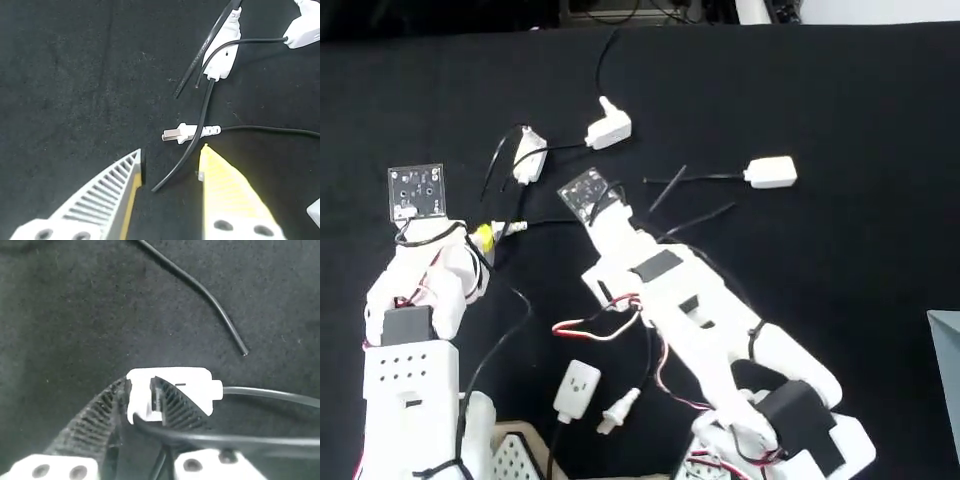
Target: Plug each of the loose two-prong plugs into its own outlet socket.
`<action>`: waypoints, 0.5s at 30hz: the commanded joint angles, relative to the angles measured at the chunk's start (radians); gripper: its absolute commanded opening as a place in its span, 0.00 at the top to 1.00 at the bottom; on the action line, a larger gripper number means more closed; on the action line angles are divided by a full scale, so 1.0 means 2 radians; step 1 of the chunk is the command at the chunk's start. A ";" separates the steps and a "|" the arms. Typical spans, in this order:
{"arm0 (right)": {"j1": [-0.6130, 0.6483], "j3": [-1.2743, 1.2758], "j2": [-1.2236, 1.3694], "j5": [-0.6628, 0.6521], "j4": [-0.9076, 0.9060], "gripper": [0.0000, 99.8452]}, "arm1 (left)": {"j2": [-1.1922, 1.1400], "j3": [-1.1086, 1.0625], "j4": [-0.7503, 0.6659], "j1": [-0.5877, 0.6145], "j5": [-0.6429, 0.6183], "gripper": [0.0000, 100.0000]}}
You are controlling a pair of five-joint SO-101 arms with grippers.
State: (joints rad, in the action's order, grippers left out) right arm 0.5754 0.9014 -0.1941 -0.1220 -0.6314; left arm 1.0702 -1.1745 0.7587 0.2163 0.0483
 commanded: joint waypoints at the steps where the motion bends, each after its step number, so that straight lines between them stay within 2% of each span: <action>1: 0.014 0.013 0.030 -0.015 -0.014 0.99 | -0.002 0.008 -0.012 0.001 0.005 0.81; 9: 0.013 0.011 0.027 -0.027 -0.015 0.99 | -0.002 0.008 -0.011 0.001 0.005 0.81; 15: -0.022 -0.053 -0.015 -0.026 -0.001 0.99 | -0.003 0.008 -0.010 0.001 0.005 0.81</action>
State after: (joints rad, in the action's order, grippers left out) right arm 0.5738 0.8631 -0.1972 -0.1619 -0.6329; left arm 1.0702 -1.1745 0.7587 0.2163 0.0483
